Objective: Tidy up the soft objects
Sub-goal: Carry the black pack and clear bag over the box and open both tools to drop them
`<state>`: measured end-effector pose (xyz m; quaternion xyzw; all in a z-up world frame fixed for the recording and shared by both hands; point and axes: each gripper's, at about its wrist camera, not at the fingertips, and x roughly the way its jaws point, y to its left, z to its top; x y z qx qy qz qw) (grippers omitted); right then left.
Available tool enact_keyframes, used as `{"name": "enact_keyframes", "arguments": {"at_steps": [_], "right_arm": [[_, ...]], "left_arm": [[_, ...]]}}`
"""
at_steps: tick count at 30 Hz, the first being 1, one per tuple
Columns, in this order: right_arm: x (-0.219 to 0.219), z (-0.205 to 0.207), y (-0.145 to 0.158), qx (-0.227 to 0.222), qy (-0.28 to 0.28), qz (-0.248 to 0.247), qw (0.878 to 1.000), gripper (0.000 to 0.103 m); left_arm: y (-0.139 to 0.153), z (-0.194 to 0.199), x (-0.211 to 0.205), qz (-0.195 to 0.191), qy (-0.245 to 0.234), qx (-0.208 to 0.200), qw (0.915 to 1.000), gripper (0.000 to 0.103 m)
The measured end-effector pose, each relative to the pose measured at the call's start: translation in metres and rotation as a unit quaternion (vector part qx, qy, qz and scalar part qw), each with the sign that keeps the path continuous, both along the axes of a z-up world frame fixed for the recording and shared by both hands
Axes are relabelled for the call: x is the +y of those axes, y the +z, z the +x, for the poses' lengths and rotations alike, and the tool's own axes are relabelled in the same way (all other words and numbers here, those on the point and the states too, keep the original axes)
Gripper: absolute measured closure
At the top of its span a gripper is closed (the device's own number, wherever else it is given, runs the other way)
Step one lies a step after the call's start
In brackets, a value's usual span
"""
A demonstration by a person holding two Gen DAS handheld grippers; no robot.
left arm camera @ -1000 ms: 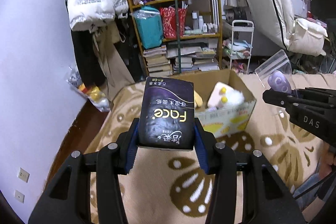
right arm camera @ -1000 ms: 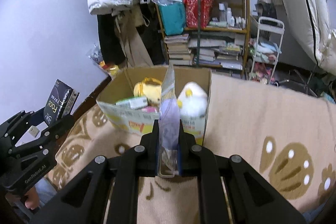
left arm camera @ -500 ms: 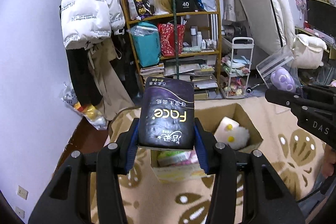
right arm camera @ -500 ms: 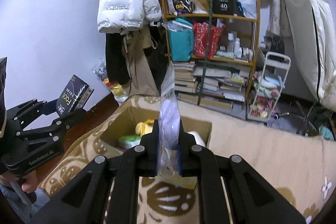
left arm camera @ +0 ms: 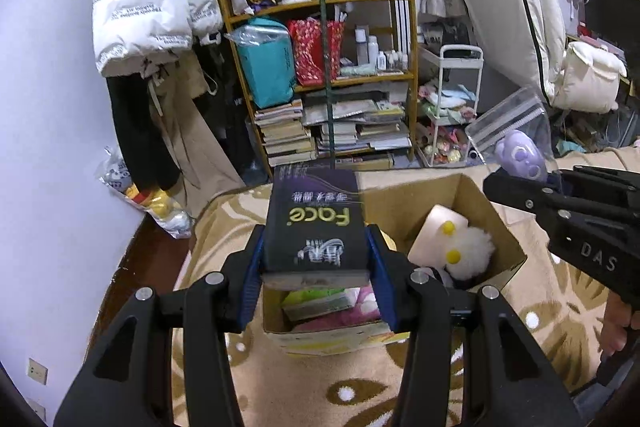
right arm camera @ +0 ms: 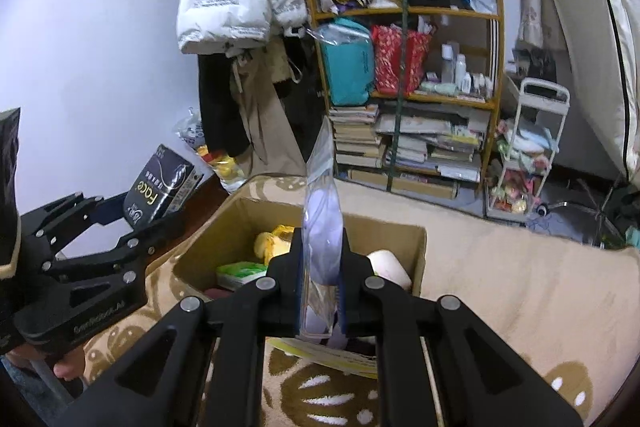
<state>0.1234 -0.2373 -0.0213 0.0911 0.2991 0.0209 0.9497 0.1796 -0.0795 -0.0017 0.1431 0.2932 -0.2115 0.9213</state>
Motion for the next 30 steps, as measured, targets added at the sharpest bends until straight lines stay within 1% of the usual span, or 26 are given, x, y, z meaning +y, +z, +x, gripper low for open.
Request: {"name": "enact_keyframes", "arguments": {"at_steps": [7, 11, 20, 21, 22, 23, 25, 30], "right_arm": [[-0.010, 0.012, -0.021, 0.019, 0.002, 0.025, 1.000, 0.090], [-0.008, 0.017, -0.030, 0.029, 0.008, 0.023, 0.999, 0.089], [-0.002, 0.026, -0.049, 0.061, 0.016, 0.017, 0.998, 0.089], [-0.002, 0.026, -0.051, 0.065, 0.016, 0.018, 0.998, 0.089], [-0.003, 0.027, -0.052, 0.069, 0.016, 0.018, 0.997, 0.089], [-0.003, 0.028, -0.054, 0.073, 0.016, 0.019, 0.997, 0.089], [-0.004, 0.030, -0.057, 0.078, 0.016, 0.019, 0.997, 0.089], [-0.003, 0.030, -0.061, 0.086, 0.019, 0.020, 0.996, 0.088]], "left_arm": [[-0.030, 0.010, -0.009, 0.015, -0.005, 0.025, 0.9996, 0.056], [-0.041, 0.013, -0.013, 0.021, -0.005, 0.036, 0.9991, 0.056], [-0.050, 0.020, -0.011, 0.017, 0.001, 0.059, 0.9981, 0.056], [-0.050, 0.021, -0.010, 0.016, 0.002, 0.061, 0.9980, 0.055], [-0.051, 0.021, -0.009, 0.013, 0.004, 0.064, 0.9979, 0.053], [-0.050, 0.021, -0.008, 0.011, 0.005, 0.064, 0.9979, 0.049], [-0.049, 0.020, -0.007, 0.006, 0.006, 0.061, 0.9981, 0.047], [-0.046, 0.019, -0.008, 0.018, 0.014, 0.048, 0.9986, 0.047]]}}
